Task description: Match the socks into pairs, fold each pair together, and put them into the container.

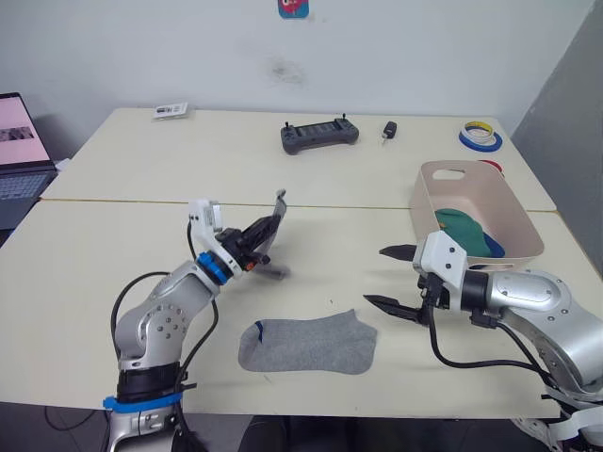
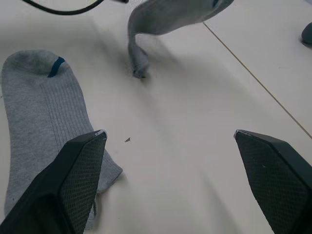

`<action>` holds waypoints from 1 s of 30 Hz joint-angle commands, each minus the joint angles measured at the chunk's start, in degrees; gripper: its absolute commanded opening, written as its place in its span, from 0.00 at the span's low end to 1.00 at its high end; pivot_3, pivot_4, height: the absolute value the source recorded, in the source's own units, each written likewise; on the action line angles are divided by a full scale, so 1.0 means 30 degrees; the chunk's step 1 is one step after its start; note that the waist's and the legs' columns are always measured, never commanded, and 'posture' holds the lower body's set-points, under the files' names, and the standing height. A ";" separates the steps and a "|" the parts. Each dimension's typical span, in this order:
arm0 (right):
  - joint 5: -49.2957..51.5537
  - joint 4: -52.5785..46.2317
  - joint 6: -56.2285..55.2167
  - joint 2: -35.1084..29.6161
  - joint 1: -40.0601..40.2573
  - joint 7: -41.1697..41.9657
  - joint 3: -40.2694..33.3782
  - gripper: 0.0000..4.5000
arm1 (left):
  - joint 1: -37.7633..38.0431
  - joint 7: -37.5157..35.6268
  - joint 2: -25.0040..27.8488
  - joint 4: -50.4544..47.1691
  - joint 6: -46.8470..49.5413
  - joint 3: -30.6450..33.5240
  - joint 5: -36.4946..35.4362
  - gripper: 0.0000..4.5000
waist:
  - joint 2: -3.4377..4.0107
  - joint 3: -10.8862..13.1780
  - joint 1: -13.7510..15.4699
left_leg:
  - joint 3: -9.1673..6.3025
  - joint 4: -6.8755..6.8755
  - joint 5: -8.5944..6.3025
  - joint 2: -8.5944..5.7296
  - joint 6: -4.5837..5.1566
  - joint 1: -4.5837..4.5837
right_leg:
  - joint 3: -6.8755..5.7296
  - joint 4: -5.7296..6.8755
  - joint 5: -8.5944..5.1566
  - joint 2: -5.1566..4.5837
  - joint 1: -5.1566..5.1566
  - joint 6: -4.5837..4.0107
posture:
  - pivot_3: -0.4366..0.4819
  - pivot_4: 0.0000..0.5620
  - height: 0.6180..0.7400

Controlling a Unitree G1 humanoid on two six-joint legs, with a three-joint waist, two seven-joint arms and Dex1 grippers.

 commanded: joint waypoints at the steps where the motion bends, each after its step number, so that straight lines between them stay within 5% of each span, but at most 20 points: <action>1: -0.0112 -0.0335 -0.0491 -0.0025 -0.0207 0.0030 -0.0056 1.00 | 0.0143 0.0803 -0.0421 -0.1125 -0.0521 0.0124 0.0071 0.00 | 0.0000 0.0000 0.0011 | 0.0000 0.0000 0.0001 0.0000 -0.0001 0.0000 | 0.0000 0.0000 0.0000 -0.0001 0.0000 0.0000 | 0.48 0.27 1.00; 14: -0.0342 -0.0225 -0.0729 0.0142 -0.0319 0.0131 0.0294 1.00 | 0.2099 0.6110 -0.3506 -0.3169 -0.0988 0.2172 -0.0879 0.00 | -0.0002 -0.0001 0.0020 | 0.0003 0.0000 0.0001 0.0003 -0.0003 0.0003 | 0.0005 -0.0006 0.0000 -0.0002 0.0008 0.0000 | 0.48 0.27 1.00; 21: -0.0453 -0.0032 -0.0975 0.0331 -0.0502 0.0264 0.0629 1.00 | 0.3503 0.7163 -0.3551 -0.4269 -0.1116 0.2740 -0.1511 0.00 | -0.0004 -0.0001 0.0027 | 0.0002 0.0000 0.0001 -0.0006 -0.0003 0.0004 | 0.0002 -0.0007 0.0000 -0.0001 0.0015 0.0001 | 0.48 0.27 1.00; 30: -0.0682 0.0307 -0.1478 0.0769 -0.0997 0.0440 0.1393 1.00 | 0.6081 0.6603 -0.1893 -0.5929 -0.1058 0.3903 -0.2503 0.58 | -0.0004 -0.0001 -0.0020 | -0.0005 -0.0012 0.0004 0.0014 -0.0009 0.0008 | 0.0001 -0.0011 0.0000 0.0006 0.0007 0.0000 | 0.48 0.27 1.00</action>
